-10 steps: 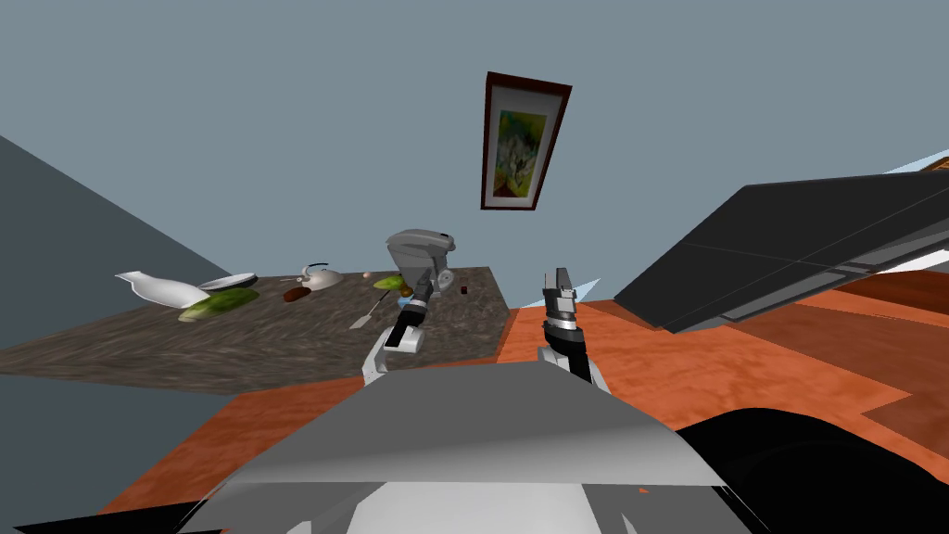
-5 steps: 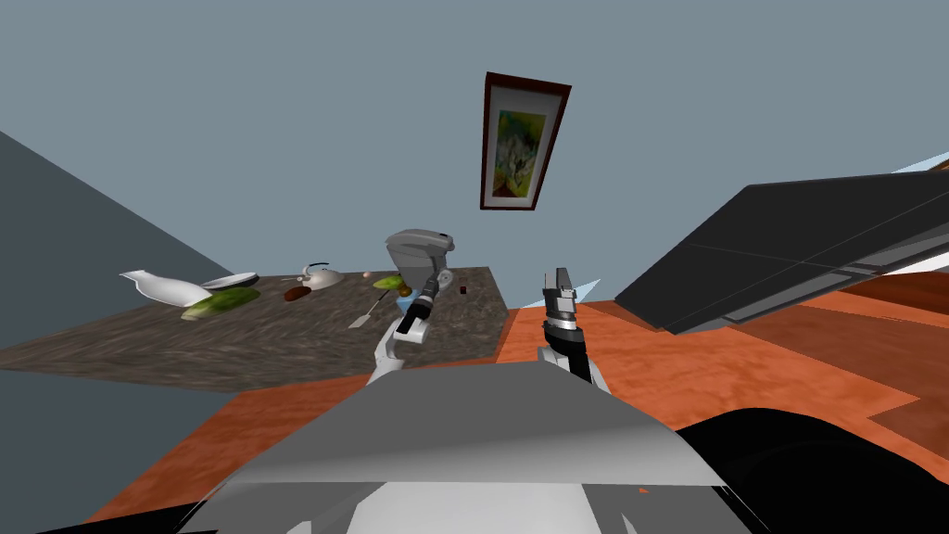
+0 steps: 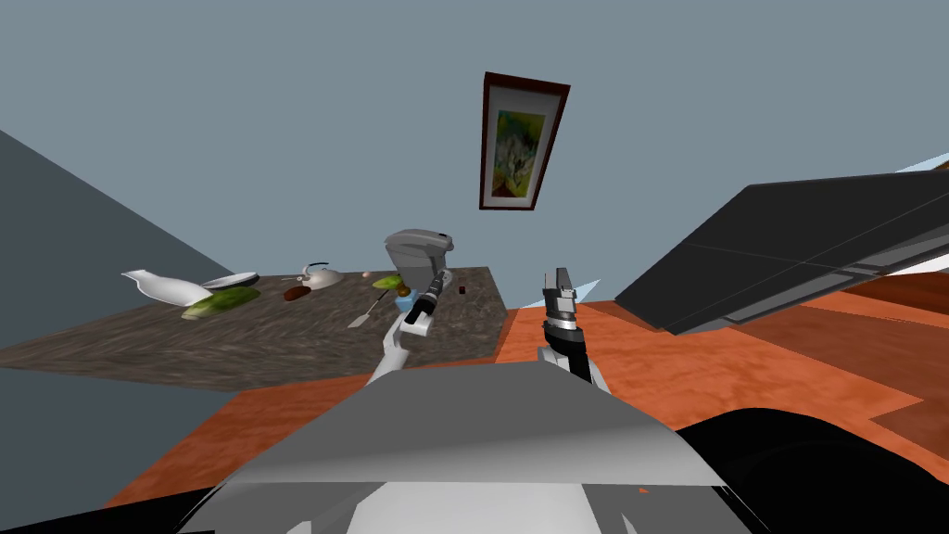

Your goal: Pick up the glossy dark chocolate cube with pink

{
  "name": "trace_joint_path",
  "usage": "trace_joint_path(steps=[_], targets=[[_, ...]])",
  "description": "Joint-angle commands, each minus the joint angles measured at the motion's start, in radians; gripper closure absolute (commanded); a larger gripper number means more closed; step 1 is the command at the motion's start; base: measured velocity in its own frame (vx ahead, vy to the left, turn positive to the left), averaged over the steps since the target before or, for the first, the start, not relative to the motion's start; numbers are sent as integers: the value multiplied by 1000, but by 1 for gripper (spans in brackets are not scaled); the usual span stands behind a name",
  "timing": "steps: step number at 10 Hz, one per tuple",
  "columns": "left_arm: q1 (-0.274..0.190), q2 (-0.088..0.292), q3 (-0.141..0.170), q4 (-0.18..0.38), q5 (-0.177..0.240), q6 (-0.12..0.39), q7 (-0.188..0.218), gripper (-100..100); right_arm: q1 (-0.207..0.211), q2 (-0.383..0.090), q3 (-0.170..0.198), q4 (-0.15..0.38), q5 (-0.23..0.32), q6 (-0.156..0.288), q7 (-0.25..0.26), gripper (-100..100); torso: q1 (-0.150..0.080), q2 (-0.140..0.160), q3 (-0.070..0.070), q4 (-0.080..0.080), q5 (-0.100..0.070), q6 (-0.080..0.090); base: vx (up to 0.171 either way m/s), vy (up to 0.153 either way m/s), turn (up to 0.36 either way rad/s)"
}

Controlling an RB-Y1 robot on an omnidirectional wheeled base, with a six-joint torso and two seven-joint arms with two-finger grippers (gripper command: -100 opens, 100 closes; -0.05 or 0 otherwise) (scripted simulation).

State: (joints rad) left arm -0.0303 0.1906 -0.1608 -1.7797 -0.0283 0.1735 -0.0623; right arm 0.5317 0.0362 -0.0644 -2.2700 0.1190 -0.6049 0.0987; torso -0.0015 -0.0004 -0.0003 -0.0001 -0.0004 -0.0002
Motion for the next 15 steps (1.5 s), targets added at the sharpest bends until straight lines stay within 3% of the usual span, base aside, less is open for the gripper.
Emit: trace_joint_path(steps=[1,2,9,12,13,14,15], targets=[[-30,-6,-4,27,-3,50,-8,-100,0,0,0,0,0,0,0,0,0,0,0,0,0,0,5,-19,5],[-70,-4,-9,67,-1,79,-17,-100,0,0,0,0,0,0,0,0,0,0,0,0,0,0,1,-23,2],[-227,-1,-8,230,7,285,-42,-100,0,0,0,0,0,0,0,0,0,0,0,0,0,0,4,-19,-2],[-317,-4,5,317,14,373,-55,-100,0,0,0,0,0,0,0,0,1,0,0,0,0,0,7,-14,-9],[-326,-4,5,340,14,395,-55,-100,0,0,0,0,0,0,0,0,1,0,0,0,0,0,7,-10,-9],[-370,-7,16,380,18,423,-60,-100,0,0,0,0,0,0,0,0,1,0,0,0,0,0,8,-10,-12],[-375,-7,16,396,18,447,-60,-100,0,0,0,0,0,0,0,0,1,0,0,0,0,0,9,-7,-9]])
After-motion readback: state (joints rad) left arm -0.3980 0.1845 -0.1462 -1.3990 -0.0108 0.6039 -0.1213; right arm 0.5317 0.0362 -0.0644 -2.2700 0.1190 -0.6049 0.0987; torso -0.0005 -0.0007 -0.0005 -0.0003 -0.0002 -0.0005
